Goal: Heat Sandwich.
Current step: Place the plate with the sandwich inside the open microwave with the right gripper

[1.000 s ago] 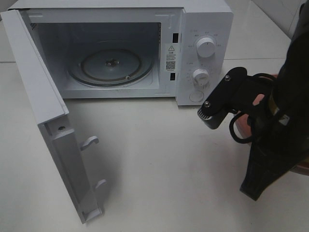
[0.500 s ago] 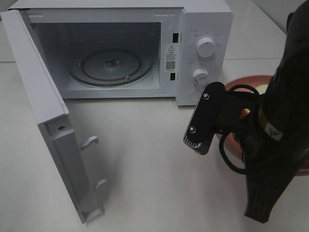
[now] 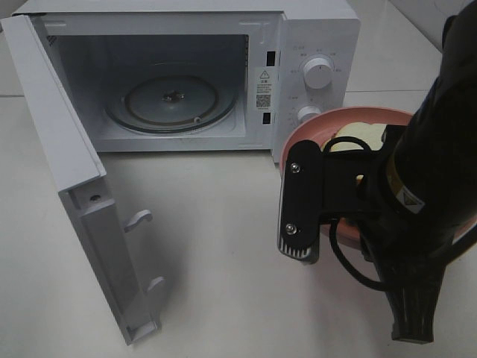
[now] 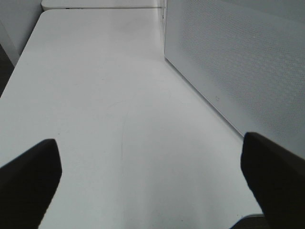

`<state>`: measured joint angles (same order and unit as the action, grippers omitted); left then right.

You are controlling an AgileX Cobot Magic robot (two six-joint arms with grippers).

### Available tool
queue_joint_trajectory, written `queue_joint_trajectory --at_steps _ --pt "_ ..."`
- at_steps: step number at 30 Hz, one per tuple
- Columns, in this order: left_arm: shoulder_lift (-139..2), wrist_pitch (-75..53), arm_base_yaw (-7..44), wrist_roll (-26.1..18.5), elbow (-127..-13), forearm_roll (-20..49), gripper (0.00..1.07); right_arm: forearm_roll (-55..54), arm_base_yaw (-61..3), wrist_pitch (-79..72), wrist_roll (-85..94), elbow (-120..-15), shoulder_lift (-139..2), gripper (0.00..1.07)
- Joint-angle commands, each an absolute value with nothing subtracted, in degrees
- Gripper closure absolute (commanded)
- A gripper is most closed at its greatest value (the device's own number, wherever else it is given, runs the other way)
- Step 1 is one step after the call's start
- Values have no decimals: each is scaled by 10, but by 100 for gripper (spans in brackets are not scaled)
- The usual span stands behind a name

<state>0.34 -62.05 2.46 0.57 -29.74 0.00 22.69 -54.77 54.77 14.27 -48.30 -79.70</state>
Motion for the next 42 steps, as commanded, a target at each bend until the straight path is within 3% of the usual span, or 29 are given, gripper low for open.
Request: queue_joint_trajectory --at_steps 1,10,25,32,42 --pt "16 -613 24 11 -296 6 9 244 -549 533 179 -482 -792 107" --pt "16 -613 24 11 -296 6 9 239 -549 510 295 -482 -792 107" --pt "16 -613 24 11 -296 6 9 194 -547 459 290 -482 -792 106" --pt "16 -613 24 11 -296 6 9 183 -546 458 419 -482 -792 107" --pt "16 -613 24 11 -296 6 9 133 -489 450 560 -482 -792 107"
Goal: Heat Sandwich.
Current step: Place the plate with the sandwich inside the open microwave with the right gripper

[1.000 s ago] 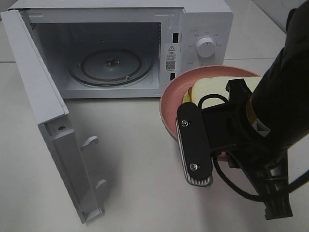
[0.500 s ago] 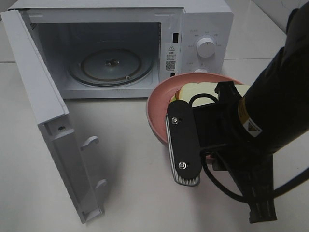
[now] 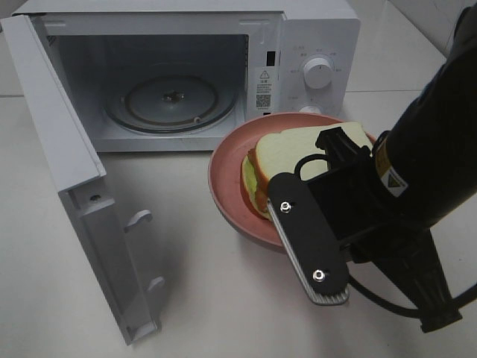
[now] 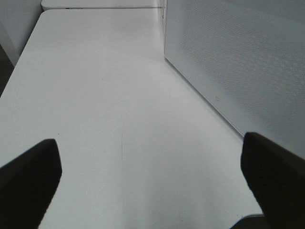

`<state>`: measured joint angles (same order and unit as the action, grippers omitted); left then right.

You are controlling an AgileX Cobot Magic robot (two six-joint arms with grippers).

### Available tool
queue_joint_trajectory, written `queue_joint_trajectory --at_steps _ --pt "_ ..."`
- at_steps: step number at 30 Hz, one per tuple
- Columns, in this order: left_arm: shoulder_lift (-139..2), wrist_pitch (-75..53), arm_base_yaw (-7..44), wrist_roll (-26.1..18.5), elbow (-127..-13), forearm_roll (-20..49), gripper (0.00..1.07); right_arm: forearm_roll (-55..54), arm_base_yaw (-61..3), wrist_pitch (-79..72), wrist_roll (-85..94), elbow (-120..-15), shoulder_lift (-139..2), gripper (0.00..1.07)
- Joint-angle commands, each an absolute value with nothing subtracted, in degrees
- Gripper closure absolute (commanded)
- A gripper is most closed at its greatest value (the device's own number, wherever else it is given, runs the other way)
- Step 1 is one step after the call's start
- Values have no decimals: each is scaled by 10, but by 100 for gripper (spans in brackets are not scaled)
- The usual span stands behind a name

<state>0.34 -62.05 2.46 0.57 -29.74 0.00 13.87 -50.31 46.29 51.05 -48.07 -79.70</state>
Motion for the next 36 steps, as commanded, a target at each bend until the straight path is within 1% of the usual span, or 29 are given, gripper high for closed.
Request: queue_joint_trajectory --at_steps 1,5,7,9,11,12,16,17,22,26,36 --pt "16 -613 24 11 -296 6 9 133 -489 450 560 -482 -792 107" --pt "16 -613 24 11 -296 6 9 107 -465 435 649 -482 -792 107" --pt "16 -613 24 11 -296 6 9 100 -461 432 665 -482 -792 107" --pt "16 -613 24 11 -296 6 9 73 -446 426 720 -482 -792 107" --pt "16 -613 24 11 -296 6 9 66 -441 426 732 -482 -792 107" --pt "16 -613 24 11 -296 6 9 56 -426 426 756 -482 -792 107" --pt "16 -613 24 11 -296 6 9 50 -405 430 792 -482 -792 107" --pt "16 -613 24 11 -296 6 9 35 -389 431 818 -482 -792 107" --pt "16 -613 24 11 -296 6 9 -4 -361 431 854 -482 -792 107" --pt "16 -613 24 11 -296 6 9 0 -352 430 854 -482 -792 107" --pt "16 -613 24 11 -296 6 9 -10 -354 399 855 -482 -793 107"
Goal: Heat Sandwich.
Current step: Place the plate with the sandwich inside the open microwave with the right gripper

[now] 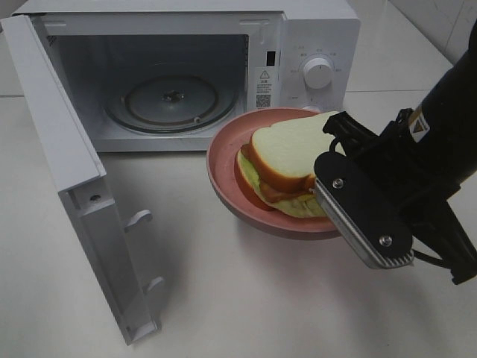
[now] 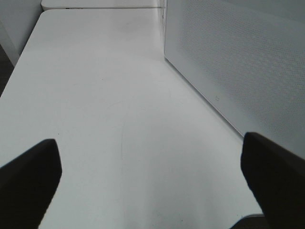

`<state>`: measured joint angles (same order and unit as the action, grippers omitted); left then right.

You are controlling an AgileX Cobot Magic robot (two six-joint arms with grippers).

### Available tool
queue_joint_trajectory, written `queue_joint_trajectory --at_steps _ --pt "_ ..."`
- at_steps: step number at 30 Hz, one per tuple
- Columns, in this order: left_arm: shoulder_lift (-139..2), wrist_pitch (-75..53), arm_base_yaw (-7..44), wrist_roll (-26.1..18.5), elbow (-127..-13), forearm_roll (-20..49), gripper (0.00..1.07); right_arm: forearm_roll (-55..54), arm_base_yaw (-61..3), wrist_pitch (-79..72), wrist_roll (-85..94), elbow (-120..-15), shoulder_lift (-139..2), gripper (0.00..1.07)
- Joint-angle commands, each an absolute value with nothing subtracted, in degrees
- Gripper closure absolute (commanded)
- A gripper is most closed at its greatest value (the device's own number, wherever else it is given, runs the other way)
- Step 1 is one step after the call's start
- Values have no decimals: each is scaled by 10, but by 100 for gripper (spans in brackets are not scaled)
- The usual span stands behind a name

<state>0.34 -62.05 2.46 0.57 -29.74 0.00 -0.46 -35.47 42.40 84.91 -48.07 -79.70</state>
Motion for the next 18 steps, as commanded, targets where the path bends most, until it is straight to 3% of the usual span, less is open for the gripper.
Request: queue_joint_trajectory --at_steps 1,18 --pt "16 -613 24 11 -296 6 9 -11 -354 394 855 -482 -793 107" --pt "16 -613 24 11 -296 6 9 -13 -388 373 863 -537 -865 107"
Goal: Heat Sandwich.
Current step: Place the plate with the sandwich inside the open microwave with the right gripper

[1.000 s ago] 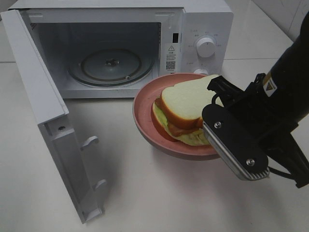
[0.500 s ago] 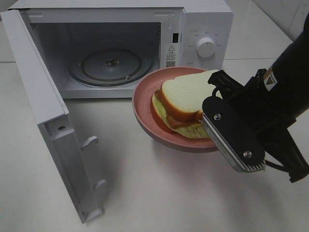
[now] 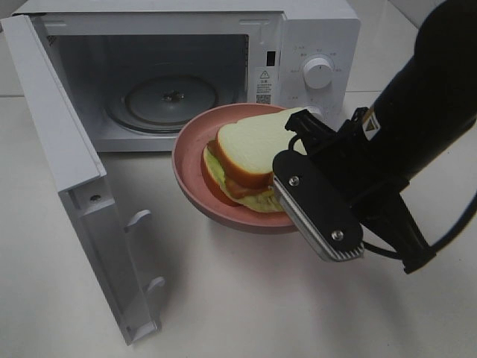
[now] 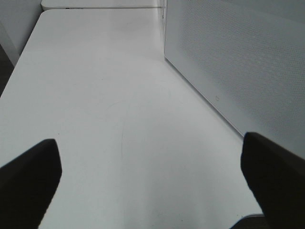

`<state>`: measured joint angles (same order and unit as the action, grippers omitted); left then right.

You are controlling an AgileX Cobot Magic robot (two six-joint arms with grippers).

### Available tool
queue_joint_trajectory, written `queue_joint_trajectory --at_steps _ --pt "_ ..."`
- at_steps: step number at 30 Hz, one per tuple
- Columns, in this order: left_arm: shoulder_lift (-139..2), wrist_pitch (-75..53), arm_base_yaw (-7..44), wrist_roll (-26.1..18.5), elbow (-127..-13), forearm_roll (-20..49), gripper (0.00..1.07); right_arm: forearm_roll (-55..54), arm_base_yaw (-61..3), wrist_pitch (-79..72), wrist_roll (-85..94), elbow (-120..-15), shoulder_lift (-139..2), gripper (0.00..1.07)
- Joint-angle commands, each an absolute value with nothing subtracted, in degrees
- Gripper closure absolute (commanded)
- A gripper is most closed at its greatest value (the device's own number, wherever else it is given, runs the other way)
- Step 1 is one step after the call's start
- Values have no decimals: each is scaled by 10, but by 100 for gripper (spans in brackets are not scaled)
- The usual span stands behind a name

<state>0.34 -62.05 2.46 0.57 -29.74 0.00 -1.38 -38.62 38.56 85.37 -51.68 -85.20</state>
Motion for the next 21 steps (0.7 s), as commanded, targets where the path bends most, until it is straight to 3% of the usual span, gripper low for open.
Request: queue_joint_trajectory --at_steps 1,21 --pt "16 -613 24 11 -296 6 9 -14 -388 375 863 -550 -878 107" --pt "16 -613 24 11 -296 6 9 -13 -402 390 863 -675 -980 107"
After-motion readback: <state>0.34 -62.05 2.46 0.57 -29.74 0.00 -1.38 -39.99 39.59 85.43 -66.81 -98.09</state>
